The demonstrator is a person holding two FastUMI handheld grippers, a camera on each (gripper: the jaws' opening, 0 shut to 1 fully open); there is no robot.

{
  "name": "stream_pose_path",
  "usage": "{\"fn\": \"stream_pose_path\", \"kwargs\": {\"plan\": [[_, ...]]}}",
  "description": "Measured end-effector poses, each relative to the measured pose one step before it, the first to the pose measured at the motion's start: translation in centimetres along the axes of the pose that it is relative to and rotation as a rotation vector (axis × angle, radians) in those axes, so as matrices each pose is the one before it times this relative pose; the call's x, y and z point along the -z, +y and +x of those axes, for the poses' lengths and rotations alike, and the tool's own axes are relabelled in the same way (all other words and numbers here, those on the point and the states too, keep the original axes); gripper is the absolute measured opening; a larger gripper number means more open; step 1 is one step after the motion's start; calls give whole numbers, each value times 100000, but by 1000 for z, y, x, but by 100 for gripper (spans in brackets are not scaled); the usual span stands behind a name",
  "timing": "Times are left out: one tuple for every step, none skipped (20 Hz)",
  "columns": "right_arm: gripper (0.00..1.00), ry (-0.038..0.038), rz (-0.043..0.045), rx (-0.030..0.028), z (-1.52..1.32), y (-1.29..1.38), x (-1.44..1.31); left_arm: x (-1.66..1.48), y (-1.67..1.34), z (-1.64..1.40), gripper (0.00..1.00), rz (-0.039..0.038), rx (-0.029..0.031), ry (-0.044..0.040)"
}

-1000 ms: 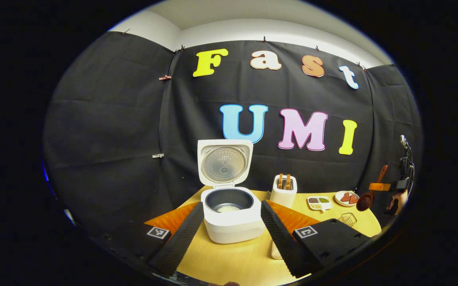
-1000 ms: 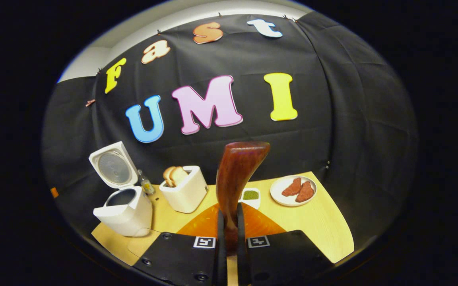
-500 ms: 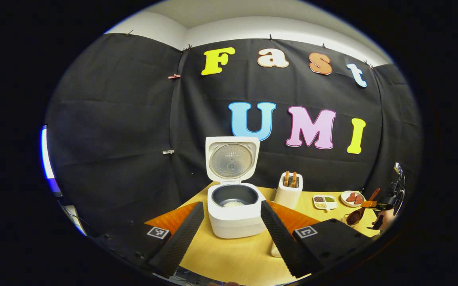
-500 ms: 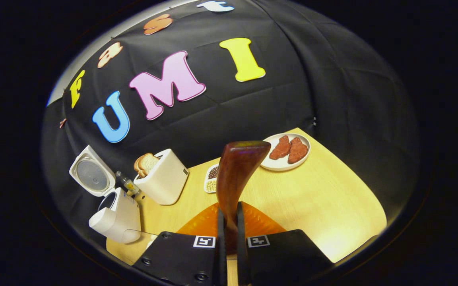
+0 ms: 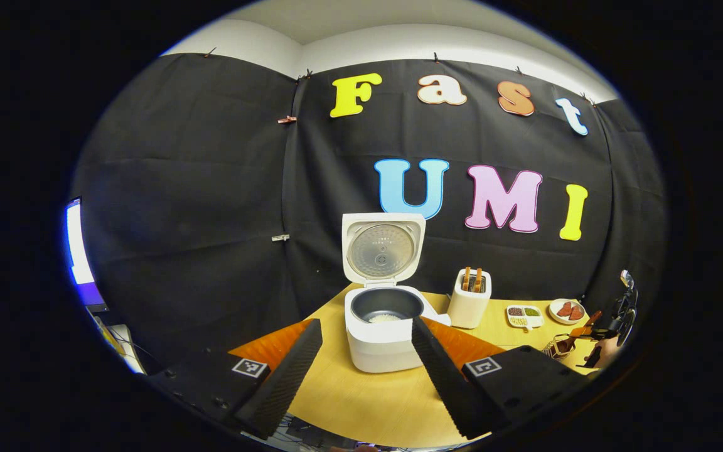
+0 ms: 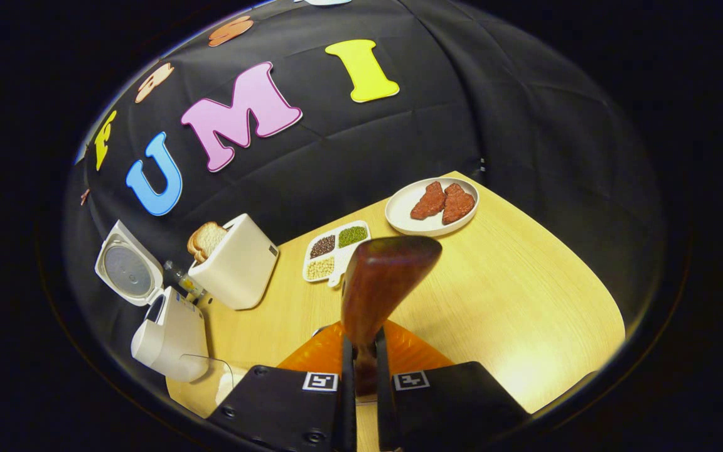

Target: Close the left gripper, press the button to open the rice cooker; take a wooden spoon from the chopstick holder with the right hand, scoop a spoonful of rice and pour it into the rice cooker, then put the wooden spoon back into the chopstick holder.

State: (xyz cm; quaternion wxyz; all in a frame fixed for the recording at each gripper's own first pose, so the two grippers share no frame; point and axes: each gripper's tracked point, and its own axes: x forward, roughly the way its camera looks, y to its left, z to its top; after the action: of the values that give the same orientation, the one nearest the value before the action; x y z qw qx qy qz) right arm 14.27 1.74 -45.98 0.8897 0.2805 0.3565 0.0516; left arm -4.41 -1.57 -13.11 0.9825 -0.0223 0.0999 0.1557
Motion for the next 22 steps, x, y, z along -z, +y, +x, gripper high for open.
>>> {"fn": "stream_pose_path", "kwargs": {"plan": [[19,-514,299,326,-59,-56,-258,-209,-171,19,99,504,833,-334],[19,-196,508,364,-103,-56,-84,-183,-117,114,99,550,836,-397],[18,383,820,311,-115,-132,-96,-193,-131,143,99,367,866,-312],[19,83,1056,226,-247,52,-119,-127,-117,239,99,95,946,-53],[14,-346,375,1168,-162,-65,-122,-92,-68,210,99,-43,900,-79],[29,-422,41,1312,-297,-274,-129,56,-23,255,99,-76,837,21],[38,-638,-76,949,-457,-218,-136,-120,-44,249,99,-24,913,-151],[31,-954,-49,422,-398,-125,-206,-3,-71,244,99,74,1057,-158],[52,-756,-194,678,-420,-85,-144,-138,-9,195,99,158,987,-260],[52,-284,-157,250,-334,93,-52,45,29,234,99,185,1107,-219],[59,276,138,354,-554,-50,144,-34,109,302,99,-35,747,-149],[61,690,206,894,-466,-77,257,-35,122,218,99,-310,934,-127],[81,-62,215,1176,-452,-263,119,-192,35,269,99,-449,852,-344],[82,-426,1121,1209,-289,-130,49,-122,62,264,99,-303,873,-428],[97,-519,1761,775,-787,-20,-15,-184,84,228,99,-76,736,-515],[97,-282,1519,394,-521,109,262,-122,44,349,99,74,789,-555],[97,397,558,72,-729,116,518,-320,93,323,99,173,887,-750],[99,19,-253,462,-616,13,364,-413,119,352,99,93,927,-774],[99,-448,-770,215,-717,-54,284,-408,43,452,99,-81,1058,-905],[99,-533,-1551,700,-718,-32,185,-445,49,484,99,-178,826,-1081],[98,-573,-1237,671,-858,4,64,-666,177,471,99,-11,278,-1551],[98,-947,-663,134,-929,269,-111,-930,46,787,99,561,850,-2192]]}}
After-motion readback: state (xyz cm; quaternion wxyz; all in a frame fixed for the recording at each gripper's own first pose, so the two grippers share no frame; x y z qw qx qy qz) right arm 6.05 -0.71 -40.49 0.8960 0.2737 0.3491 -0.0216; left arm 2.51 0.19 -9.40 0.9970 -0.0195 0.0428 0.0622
